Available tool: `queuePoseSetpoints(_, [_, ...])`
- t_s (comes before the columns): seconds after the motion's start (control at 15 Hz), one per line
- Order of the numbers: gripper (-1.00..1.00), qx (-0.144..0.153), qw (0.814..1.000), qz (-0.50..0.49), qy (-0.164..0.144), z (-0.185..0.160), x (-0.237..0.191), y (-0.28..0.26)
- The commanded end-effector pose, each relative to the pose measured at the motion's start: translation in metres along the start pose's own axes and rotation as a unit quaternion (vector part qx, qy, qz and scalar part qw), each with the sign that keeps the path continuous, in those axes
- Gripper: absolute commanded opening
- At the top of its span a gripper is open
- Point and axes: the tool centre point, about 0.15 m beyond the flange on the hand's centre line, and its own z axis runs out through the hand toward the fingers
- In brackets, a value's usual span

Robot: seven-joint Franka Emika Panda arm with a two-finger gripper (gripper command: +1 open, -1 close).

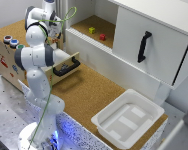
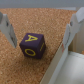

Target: Store the purple block in the drawer

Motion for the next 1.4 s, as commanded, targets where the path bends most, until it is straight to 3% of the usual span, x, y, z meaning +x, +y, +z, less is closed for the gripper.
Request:
queuePoseSetpoints(0.0, [1.00,-0.079,0.994,0.019,-0.068,0.003,0.026,-0.020])
queuePoseSetpoints(0.2, [1.00,-0.120,0.989,0.002,-0.085,0.011,0.027,-0.029])
queuePoseSetpoints(0.67, [1.00,-0.119,0.989,0.023,-0.088,0.019,0.034,-0.028])
queuePoseSetpoints(0.73, [-1.00,-0.122,0.988,0.026,-0.091,0.022,0.034,-0.028])
queuePoseSetpoints(1.33, [-1.00,-0.114,0.990,0.028,-0.081,0.014,0.032,-0.024])
